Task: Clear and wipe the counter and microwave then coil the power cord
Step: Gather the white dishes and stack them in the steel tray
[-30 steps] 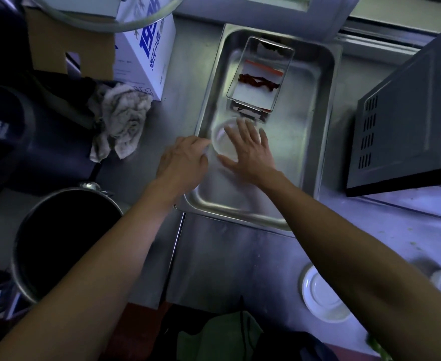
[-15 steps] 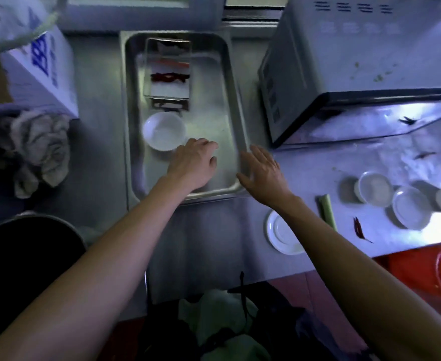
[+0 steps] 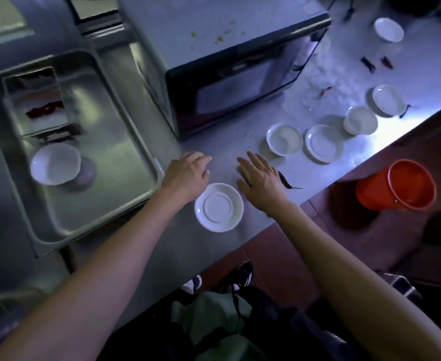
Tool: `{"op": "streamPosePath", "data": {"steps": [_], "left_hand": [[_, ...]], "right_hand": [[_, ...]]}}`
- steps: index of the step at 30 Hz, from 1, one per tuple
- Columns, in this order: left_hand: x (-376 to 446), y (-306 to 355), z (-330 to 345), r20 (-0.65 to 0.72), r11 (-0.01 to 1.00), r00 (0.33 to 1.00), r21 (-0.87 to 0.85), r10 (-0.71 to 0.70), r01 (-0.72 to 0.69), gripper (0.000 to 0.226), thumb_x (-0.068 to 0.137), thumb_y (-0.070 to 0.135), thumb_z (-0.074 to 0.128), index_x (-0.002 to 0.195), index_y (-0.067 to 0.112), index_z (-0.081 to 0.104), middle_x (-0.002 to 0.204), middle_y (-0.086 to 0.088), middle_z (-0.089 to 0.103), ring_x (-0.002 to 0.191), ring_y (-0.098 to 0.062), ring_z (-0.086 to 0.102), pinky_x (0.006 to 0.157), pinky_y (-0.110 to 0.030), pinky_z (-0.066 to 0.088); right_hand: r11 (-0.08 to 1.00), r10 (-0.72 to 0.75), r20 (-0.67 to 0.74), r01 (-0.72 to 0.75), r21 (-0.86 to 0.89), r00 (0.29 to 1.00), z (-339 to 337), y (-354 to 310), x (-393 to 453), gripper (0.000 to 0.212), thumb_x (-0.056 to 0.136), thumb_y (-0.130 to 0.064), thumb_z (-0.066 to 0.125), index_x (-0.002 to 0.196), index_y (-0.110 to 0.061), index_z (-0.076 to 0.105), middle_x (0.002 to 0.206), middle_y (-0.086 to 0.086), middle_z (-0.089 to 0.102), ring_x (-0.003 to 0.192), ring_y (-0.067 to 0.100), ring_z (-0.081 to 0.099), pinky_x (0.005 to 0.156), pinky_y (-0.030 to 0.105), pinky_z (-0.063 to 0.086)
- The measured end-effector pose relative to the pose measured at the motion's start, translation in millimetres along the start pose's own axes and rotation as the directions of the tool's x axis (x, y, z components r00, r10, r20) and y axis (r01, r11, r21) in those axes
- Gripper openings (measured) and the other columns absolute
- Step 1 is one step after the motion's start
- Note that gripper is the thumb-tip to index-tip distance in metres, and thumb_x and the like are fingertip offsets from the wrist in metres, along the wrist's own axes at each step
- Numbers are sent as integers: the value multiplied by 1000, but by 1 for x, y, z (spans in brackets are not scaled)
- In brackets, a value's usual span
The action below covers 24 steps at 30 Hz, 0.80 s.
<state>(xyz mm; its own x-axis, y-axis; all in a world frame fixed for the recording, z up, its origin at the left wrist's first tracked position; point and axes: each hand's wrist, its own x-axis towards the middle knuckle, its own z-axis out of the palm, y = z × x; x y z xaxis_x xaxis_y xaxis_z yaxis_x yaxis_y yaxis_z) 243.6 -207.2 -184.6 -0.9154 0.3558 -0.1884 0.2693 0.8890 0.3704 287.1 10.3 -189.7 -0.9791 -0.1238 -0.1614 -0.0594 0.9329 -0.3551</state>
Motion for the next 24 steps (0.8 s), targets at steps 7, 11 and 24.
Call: {"op": "streamPosePath", "data": {"steps": [7,11,24], "left_hand": [[23,109,30,35,996,996,46,76,-77,45,97,29,50,142,21,50,145,4,47,130,-22,42,105,-39,40],[40,157,44,96,989,993,124,73,-84,52,97,33,49,147,22,42,150,4,42,134,-23,38,105,-42,40],[98,213,75,162,962,985,256,54,-95,65,97,47,49,152,25,24,161,-3,15,150,-26,7,107,-53,37]], "right_hand": [[994,94,8,-95,49,996,-33,97,-39,65,93,-38,60,152,-22,37,163,9,26,150,30,22,119,47,25],[985,159,23,-160,67,987,-50,145,-58,68,94,-37,59,154,-24,31,165,10,20,152,29,17,120,45,20],[982,176,44,-179,63,983,-61,218,-57,67,93,-41,58,153,-26,31,165,9,18,152,30,16,118,49,21]]}}
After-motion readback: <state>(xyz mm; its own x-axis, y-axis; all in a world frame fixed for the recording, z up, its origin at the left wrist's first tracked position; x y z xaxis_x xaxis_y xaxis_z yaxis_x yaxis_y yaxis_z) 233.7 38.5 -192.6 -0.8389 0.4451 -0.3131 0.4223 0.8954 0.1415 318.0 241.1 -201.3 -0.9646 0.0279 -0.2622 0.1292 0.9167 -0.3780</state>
